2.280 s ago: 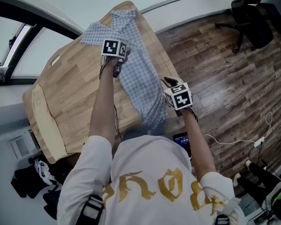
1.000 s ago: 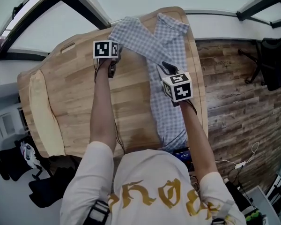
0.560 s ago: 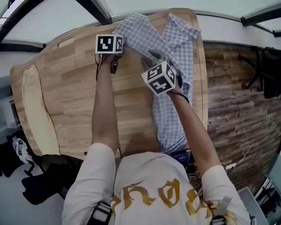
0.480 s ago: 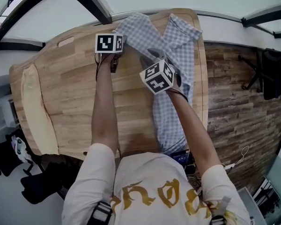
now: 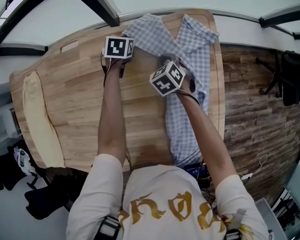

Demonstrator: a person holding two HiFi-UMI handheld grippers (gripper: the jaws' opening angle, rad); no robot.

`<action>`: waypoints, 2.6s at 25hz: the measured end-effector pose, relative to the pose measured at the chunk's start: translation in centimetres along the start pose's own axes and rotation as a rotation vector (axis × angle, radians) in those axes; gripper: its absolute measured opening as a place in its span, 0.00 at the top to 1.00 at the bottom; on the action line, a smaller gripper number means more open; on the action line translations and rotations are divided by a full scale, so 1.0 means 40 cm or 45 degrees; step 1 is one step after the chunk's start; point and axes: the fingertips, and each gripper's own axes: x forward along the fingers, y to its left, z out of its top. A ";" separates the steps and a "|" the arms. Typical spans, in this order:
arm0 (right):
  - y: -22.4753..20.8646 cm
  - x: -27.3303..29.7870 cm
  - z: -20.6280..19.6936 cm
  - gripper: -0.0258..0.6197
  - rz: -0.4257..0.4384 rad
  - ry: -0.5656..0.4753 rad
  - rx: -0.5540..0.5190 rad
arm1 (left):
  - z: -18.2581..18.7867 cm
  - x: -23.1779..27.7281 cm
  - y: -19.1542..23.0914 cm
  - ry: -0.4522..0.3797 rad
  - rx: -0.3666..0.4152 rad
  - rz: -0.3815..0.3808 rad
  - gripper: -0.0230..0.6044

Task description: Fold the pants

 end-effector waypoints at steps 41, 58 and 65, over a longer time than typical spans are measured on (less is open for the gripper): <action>-0.446 -0.242 -0.271 0.72 -0.263 -0.323 0.895 | 0.459 0.227 -0.599 -0.122 0.563 -0.325 0.58; -0.103 -0.277 -0.341 0.77 -0.189 -0.148 0.744 | 0.255 -0.001 -0.675 -0.104 0.518 -0.513 0.58; -0.058 -0.291 -0.366 0.77 -0.202 -0.080 0.746 | 0.091 -0.056 -0.705 -0.003 0.515 -0.604 0.59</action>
